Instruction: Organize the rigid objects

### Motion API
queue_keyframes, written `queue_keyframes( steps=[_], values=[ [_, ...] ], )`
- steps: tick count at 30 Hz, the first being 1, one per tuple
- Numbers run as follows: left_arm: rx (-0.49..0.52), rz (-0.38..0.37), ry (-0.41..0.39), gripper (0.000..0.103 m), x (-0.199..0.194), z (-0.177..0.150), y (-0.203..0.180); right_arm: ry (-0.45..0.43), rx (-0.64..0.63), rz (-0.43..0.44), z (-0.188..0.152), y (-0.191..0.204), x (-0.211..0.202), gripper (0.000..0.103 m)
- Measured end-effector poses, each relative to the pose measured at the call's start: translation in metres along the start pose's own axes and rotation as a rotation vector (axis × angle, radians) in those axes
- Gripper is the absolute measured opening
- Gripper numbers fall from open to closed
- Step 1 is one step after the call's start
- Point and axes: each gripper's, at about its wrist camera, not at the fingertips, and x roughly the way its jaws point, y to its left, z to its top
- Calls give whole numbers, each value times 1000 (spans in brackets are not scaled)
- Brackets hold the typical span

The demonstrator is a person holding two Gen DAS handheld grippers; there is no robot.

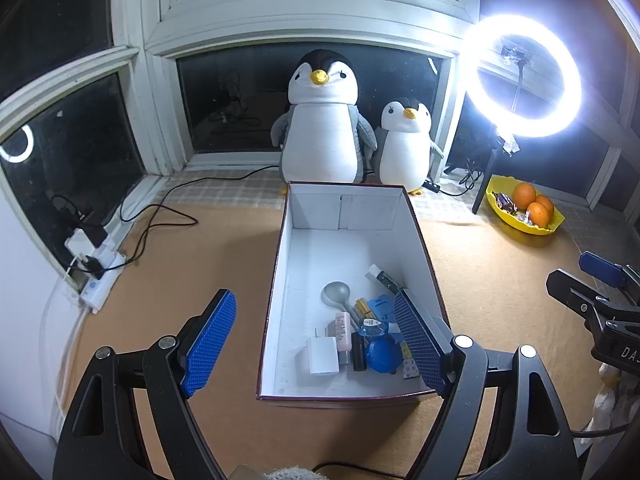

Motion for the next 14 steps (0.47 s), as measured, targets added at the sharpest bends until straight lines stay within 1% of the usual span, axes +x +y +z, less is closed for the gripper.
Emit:
queue_keyframes(
  steps=[8,14],
  values=[
    [-10,11,5,82,2,0,1,6,-2,2,1,-1,3,89],
    [-1,5,0,82,1,0,0,10,0,2,1,-1,5,89]
  ],
)
